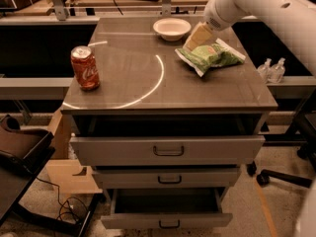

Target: Move paper bowl near coke can

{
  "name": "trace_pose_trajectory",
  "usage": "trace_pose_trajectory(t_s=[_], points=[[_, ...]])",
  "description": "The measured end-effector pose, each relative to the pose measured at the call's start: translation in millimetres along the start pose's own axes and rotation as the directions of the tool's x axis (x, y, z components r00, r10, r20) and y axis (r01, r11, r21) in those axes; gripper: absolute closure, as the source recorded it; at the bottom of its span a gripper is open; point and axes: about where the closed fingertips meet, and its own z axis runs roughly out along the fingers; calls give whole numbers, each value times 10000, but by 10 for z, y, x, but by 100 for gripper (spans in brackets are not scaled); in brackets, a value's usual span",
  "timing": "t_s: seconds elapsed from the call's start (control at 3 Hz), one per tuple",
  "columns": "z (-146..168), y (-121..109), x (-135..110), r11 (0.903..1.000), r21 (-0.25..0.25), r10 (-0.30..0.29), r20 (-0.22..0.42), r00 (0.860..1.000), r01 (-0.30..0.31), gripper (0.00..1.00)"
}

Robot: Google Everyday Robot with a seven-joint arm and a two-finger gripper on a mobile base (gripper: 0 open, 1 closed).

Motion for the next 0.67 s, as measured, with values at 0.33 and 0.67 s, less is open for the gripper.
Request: trace_pose_trajectory(t_s=[0.33,0.67], points=[[421,-64,58,9988,-451,-165,227,9996,175,0],[684,-113,9,9962,-741,-417,425,9982,448,0]])
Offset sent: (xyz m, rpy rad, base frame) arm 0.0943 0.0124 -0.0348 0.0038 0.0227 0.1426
